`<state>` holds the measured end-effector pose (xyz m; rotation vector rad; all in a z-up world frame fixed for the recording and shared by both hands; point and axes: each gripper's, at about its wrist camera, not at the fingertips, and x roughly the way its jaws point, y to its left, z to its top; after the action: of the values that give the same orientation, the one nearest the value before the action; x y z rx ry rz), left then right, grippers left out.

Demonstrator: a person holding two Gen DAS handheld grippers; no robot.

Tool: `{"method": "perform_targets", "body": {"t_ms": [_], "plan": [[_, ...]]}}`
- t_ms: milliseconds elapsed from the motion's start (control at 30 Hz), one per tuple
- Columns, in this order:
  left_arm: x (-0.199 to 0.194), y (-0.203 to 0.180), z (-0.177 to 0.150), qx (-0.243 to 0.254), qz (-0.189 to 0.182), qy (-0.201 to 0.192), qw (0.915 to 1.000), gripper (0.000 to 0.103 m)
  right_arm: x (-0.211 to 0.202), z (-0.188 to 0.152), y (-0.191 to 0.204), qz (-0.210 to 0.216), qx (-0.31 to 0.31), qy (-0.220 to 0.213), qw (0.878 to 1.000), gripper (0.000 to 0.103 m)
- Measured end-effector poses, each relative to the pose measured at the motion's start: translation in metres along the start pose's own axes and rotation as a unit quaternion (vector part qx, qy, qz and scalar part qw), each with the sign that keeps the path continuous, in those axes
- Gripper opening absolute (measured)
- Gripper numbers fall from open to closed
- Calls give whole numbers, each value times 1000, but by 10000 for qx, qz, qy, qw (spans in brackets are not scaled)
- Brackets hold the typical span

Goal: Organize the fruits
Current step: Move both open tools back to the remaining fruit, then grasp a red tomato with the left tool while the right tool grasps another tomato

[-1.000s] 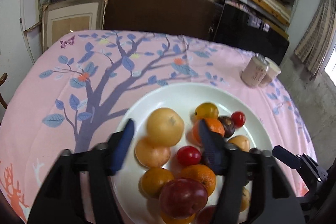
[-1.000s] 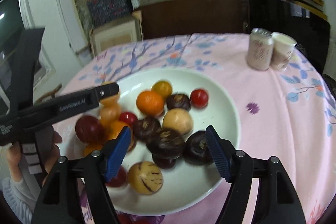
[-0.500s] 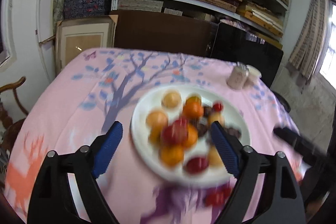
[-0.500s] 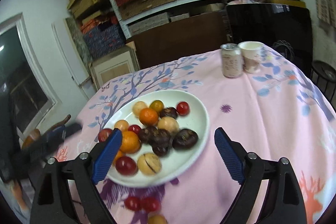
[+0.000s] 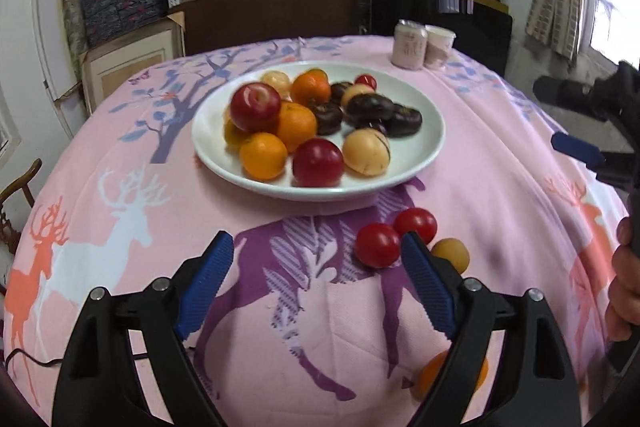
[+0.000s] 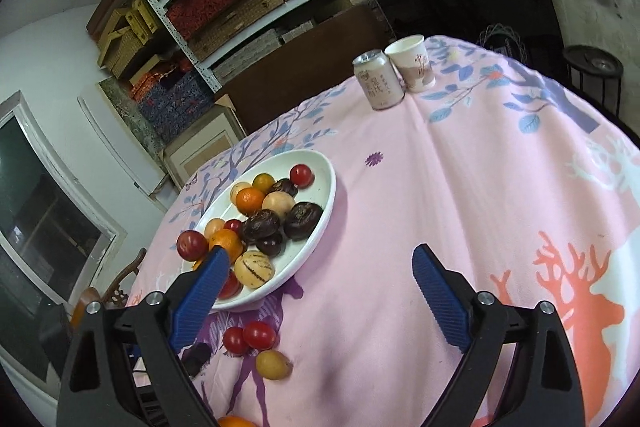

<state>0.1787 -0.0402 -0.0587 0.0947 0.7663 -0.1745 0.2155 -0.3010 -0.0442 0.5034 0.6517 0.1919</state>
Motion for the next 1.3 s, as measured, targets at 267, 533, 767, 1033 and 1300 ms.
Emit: {"method": "perform_targets", "body": {"t_ms": [267, 533, 767, 1033, 1300], "plan": [[17, -3, 5, 13, -64, 219, 9997, 86, -3, -3, 12, -32, -234, -36, 9997, 95], [19, 1, 5, 82, 415, 166, 9990, 93, 0, -5, 12, -90, -263, 40, 9996, 95], [0, 27, 4, -380, 328, -23, 9987, 85, 1, -5, 11, -138, -271, 47, 9995, 95], [22, 5, -2, 117, -47, 397, 9991, 42, 2, -6, 12, -98, -277, 69, 9995, 95], [23, 7, -6, -21, -311, 428, 9986, 29, 4, -7, 13, -125, -306, 138, 9994, 95]]}}
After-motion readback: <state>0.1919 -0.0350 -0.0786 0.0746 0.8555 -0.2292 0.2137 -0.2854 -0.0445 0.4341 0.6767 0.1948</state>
